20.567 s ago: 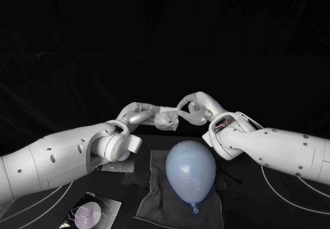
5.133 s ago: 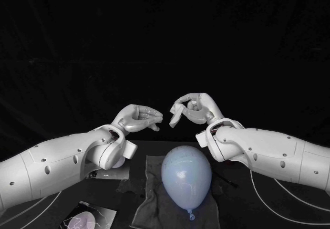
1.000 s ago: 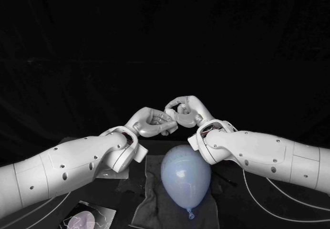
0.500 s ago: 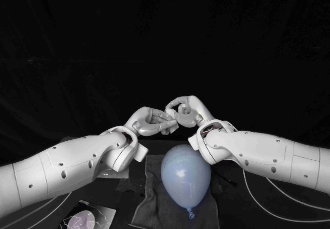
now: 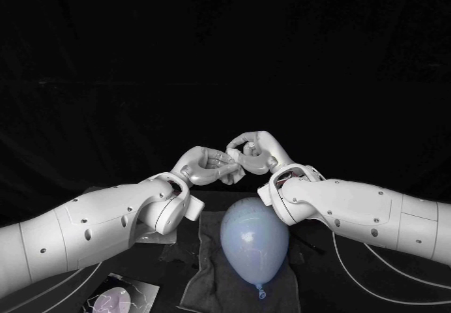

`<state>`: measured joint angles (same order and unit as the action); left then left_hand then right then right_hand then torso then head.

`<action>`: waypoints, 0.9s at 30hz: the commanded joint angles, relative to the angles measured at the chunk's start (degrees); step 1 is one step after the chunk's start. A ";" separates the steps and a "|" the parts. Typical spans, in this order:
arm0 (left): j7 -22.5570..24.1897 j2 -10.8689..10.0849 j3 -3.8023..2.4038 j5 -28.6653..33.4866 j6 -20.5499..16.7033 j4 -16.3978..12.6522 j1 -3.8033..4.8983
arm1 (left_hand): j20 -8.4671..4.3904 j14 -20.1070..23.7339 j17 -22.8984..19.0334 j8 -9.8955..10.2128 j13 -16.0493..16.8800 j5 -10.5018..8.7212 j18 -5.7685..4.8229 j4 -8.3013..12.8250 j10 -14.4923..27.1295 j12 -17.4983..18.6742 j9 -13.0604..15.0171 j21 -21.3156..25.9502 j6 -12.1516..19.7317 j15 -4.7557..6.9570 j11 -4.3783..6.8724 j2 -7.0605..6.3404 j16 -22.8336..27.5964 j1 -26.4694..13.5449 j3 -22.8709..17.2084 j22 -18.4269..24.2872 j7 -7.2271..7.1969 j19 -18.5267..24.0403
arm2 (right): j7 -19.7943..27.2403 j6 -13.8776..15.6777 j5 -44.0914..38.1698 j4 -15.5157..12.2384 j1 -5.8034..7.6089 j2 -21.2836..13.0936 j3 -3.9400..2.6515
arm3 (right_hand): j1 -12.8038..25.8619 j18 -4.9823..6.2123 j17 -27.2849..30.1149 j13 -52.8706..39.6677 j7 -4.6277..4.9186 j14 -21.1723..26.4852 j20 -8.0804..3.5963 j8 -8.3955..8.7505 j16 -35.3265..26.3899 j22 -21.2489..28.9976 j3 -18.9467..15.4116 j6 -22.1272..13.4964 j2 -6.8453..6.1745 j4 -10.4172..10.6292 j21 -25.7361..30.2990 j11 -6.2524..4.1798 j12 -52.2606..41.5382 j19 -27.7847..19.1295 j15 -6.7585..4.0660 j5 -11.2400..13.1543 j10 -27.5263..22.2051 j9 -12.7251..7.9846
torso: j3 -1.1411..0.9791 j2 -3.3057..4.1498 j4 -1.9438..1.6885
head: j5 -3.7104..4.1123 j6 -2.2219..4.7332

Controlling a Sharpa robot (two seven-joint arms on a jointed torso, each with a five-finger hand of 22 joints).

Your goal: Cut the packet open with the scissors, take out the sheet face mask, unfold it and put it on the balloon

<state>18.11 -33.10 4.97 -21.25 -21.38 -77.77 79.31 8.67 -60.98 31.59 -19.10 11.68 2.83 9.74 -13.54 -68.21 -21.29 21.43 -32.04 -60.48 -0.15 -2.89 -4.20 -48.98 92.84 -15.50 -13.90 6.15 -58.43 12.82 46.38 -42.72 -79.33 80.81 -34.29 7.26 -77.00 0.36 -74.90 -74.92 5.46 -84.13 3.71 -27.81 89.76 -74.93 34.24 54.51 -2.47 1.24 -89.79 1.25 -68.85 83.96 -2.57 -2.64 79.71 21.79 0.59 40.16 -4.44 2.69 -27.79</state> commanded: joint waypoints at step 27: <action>2.52 -4.27 -0.02 2.03 -3.02 -2.07 -0.49 | -1.15 -0.40 -2.25 -1.69 9.08 8.28 0.61 14.77 1.99 -4.05 11.97 -21.40 1.29 0.50 0.34 -5.16 -4.22 -18.41 -26.25 -14.76 0.25 12.46 | -0.09 0.24 -2.18 0.90 -0.07 -1.06 0.01 | -0.37 -0.36 -15.10 -2.13 -0.12 -5.87 -0.39 -0.18 0.24 -15.07 0.37 0.32 0.12 -0.06 -0.21 -0.47 -0.34 6.04 -0.29 -0.19 0.77 1.33 | -0.03 -0.04 -0.06 | 0.11 -0.07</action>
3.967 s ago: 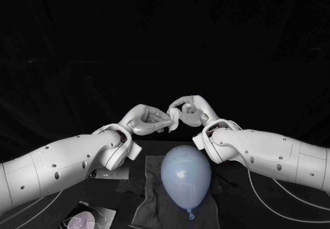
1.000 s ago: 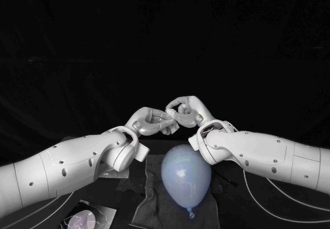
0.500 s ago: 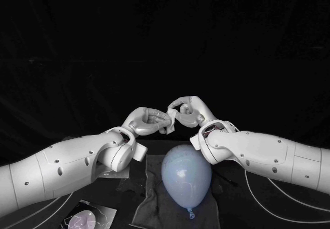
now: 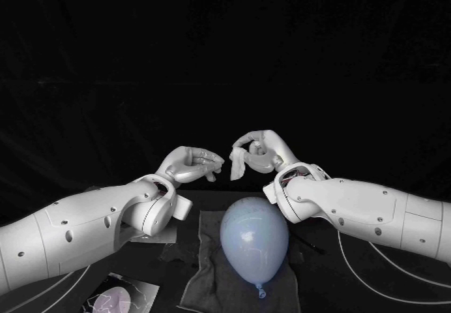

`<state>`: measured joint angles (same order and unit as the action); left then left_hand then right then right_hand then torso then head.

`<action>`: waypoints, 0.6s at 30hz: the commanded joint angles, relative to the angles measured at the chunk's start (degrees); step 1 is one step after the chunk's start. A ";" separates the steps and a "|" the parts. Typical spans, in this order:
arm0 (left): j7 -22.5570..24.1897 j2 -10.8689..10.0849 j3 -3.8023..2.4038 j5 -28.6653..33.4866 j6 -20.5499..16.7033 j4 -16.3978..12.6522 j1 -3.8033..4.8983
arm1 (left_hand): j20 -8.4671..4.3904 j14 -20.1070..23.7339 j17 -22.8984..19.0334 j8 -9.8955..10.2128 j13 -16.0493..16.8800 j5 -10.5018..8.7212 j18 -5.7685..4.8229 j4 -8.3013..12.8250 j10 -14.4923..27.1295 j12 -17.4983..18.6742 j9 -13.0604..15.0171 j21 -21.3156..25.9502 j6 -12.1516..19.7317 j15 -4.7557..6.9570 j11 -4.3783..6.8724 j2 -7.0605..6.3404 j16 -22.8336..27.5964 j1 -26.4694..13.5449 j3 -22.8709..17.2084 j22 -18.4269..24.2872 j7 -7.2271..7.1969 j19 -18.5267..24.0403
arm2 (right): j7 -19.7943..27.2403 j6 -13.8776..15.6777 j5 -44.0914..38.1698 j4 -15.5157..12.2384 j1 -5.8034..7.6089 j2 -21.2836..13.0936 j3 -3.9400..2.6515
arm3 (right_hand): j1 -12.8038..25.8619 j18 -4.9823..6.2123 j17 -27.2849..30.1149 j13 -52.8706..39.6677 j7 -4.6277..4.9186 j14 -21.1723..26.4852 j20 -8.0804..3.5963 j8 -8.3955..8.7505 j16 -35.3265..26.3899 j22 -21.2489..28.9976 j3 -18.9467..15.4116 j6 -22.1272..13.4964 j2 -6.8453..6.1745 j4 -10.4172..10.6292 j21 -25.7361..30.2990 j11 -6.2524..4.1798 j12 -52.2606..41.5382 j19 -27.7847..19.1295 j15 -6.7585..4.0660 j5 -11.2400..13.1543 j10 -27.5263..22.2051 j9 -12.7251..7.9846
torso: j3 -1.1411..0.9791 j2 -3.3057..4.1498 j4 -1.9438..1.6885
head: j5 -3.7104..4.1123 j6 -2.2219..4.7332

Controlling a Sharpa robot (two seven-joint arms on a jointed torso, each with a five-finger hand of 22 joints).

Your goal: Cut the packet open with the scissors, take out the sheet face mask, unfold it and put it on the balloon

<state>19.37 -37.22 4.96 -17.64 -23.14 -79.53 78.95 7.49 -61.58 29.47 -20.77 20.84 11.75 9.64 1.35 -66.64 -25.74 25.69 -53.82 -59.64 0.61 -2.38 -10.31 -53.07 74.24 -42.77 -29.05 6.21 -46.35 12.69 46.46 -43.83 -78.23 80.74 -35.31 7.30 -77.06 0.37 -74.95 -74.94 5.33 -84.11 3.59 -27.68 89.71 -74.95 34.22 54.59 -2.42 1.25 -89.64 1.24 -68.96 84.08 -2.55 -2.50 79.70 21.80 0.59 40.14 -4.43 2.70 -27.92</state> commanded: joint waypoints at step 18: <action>2.90 1.65 0.41 -22.97 -9.38 5.10 -5.54 | 8.72 25.77 -4.84 10.02 -4.38 -8.76 0.68 -6.07 24.63 -4.27 1.43 25.04 18.09 -9.78 -9.14 -0.49 -0.67 10.07 33.08 16.71 4.56 5.38 | -0.50 0.19 1.87 -2.81 0.19 -1.38 -0.08 | -0.28 -0.37 -15.05 -2.12 0.02 -5.89 -0.27 -0.37 0.29 -15.05 0.55 0.22 0.00 -0.17 -0.36 -0.45 -0.25 5.92 -0.30 -0.33 0.81 1.35 | 0.05 0.05 -0.02 | 0.20 0.21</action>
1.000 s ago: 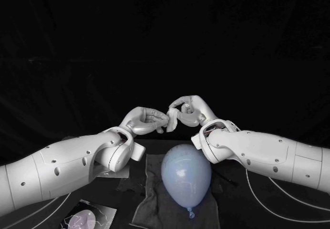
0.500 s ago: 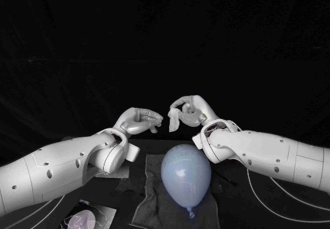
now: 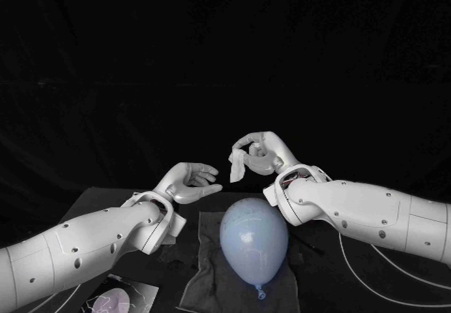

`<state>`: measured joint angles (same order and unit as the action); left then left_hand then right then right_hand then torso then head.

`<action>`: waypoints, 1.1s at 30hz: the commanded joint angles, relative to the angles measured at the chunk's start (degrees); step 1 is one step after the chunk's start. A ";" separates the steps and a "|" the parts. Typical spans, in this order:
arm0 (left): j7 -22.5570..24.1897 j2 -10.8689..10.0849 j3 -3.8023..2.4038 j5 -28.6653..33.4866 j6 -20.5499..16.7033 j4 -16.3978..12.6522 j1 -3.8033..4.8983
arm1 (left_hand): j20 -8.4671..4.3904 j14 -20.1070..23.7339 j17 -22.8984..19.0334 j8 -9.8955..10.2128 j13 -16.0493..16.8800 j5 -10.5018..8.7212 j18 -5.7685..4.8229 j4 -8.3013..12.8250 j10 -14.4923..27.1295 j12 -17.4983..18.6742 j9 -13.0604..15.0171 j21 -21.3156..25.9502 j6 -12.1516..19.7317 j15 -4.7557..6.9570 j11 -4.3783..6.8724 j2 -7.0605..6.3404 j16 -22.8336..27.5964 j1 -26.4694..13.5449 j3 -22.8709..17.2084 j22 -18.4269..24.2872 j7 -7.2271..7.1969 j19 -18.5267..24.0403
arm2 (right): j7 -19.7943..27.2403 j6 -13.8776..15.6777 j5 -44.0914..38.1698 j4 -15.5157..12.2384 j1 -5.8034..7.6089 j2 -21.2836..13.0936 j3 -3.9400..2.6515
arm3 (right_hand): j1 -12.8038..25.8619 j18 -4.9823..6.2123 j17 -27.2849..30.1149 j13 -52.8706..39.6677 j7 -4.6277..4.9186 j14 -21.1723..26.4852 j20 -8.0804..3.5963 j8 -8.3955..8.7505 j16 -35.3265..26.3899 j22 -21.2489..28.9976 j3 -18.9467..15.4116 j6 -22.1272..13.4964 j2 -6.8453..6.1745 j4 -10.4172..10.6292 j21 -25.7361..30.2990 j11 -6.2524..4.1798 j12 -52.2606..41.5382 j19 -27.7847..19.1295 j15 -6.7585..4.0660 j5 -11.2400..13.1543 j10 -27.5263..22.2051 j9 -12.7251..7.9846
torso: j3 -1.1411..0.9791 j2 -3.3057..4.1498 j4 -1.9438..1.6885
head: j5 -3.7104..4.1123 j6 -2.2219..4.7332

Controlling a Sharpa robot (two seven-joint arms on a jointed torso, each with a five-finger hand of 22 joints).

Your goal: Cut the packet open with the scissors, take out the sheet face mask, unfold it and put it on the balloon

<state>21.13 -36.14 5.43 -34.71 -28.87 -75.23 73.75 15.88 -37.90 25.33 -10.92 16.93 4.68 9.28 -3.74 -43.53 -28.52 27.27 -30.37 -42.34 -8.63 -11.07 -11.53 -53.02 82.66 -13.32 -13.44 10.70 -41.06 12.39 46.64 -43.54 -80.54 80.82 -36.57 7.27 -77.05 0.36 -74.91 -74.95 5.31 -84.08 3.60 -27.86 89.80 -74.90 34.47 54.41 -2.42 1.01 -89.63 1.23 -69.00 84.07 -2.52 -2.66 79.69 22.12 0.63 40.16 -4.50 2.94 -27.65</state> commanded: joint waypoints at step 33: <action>4.18 7.38 -0.53 5.96 -11.77 4.15 -1.75 | -0.81 1.95 -5.60 -9.92 -2.43 -1.78 1.25 -12.35 0.44 -16.86 1.18 2.90 -4.89 1.96 2.56 7.89 -11.32 13.22 20.35 3.03 -0.25 -5.44 | -1.76 -0.05 11.44 -2.40 0.58 1.28 -0.23 | 0.73 -0.36 -15.09 -2.29 0.18 -5.92 -0.18 -0.67 0.20 -15.10 3.19 0.45 -0.42 -1.03 -0.37 -0.32 -0.61 5.93 -0.22 -2.01 1.08 0.92 | -0.06 -0.02 0.11 | -0.41 0.45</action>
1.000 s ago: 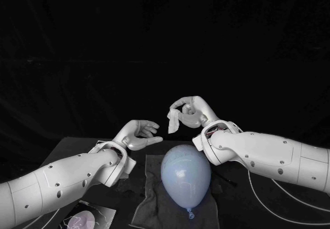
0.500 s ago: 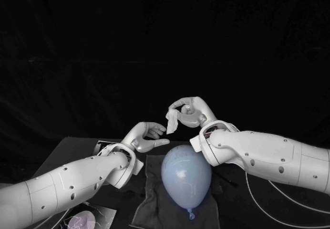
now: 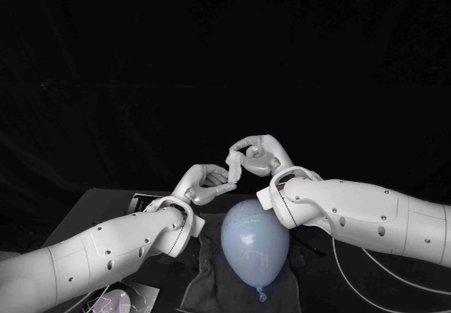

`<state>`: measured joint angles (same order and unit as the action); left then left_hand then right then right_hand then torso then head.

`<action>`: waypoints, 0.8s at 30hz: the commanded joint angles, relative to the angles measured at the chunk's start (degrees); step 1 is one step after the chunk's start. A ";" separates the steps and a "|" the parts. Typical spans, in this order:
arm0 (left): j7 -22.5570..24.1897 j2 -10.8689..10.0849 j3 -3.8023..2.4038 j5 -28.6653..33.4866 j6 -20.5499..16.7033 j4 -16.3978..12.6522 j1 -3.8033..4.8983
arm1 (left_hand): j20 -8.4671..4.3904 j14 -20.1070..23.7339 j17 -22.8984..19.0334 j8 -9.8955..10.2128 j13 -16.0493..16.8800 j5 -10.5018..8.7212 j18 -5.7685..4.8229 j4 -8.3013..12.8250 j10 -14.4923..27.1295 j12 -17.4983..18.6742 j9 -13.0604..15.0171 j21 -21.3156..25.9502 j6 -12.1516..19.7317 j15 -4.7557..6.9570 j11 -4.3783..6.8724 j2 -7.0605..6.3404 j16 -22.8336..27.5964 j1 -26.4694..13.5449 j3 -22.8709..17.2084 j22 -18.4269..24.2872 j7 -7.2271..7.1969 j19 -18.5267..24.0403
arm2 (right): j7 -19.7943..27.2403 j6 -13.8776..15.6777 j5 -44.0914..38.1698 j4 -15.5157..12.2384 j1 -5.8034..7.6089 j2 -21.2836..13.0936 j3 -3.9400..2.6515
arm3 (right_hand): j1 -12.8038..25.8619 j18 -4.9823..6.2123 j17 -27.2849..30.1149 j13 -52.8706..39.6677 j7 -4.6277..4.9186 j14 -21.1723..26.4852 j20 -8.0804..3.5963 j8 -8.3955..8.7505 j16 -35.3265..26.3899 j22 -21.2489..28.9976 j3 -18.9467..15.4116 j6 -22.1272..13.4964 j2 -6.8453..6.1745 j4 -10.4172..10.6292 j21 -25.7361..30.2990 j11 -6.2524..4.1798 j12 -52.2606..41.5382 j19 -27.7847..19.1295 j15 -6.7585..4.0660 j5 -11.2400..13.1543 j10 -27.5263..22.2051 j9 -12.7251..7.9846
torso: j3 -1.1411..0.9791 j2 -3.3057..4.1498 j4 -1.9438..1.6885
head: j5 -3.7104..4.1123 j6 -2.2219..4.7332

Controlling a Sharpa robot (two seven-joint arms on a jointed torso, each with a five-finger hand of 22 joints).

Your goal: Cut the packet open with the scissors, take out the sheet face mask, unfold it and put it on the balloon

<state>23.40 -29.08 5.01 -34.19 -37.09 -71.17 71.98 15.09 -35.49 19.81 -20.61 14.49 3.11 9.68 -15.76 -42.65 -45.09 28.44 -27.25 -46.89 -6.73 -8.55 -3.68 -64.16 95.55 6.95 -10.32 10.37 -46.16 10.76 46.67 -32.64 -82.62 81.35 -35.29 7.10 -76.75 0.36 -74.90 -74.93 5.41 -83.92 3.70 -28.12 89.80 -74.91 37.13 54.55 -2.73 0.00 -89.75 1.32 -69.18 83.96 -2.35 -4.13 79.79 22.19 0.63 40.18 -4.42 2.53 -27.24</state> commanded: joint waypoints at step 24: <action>5.47 -2.99 -0.50 13.86 2.14 -3.95 0.02 | -1.09 -2.51 -4.50 -3.24 -5.72 -0.21 0.33 -0.82 -3.18 4.13 -2.55 -4.53 -3.68 0.86 0.96 7.80 2.06 0.37 -23.20 -2.95 -1.76 2.37 | -6.58 -2.38 -6.41 3.09 0.06 0.28 -0.04 | 1.08 -0.36 -15.10 -2.18 0.09 -6.08 -0.27 -0.62 0.20 -15.09 1.47 0.34 -0.48 -0.39 -0.25 -0.42 -0.26 6.04 -0.39 -1.67 0.93 0.82 | -0.01 -0.03 -0.08 | 0.52 0.34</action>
<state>26.63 -31.85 4.67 -21.78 -39.17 -74.41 71.96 13.97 -38.28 15.40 -23.58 8.94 2.61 9.63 -16.61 -45.80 -41.25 25.96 -31.52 -50.27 -5.57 -7.27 4.37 -62.25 96.68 -15.09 -13.14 8.61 -44.15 8.07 46.31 -34.44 -80.02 81.36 -35.15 7.10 -76.21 0.37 -74.95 -74.92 5.66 -83.91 3.80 -28.53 89.80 -74.95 38.13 54.47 -3.26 -0.39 -89.64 1.35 -69.53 83.86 -2.34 -5.67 79.83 22.52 0.59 40.14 -4.47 3.01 -26.92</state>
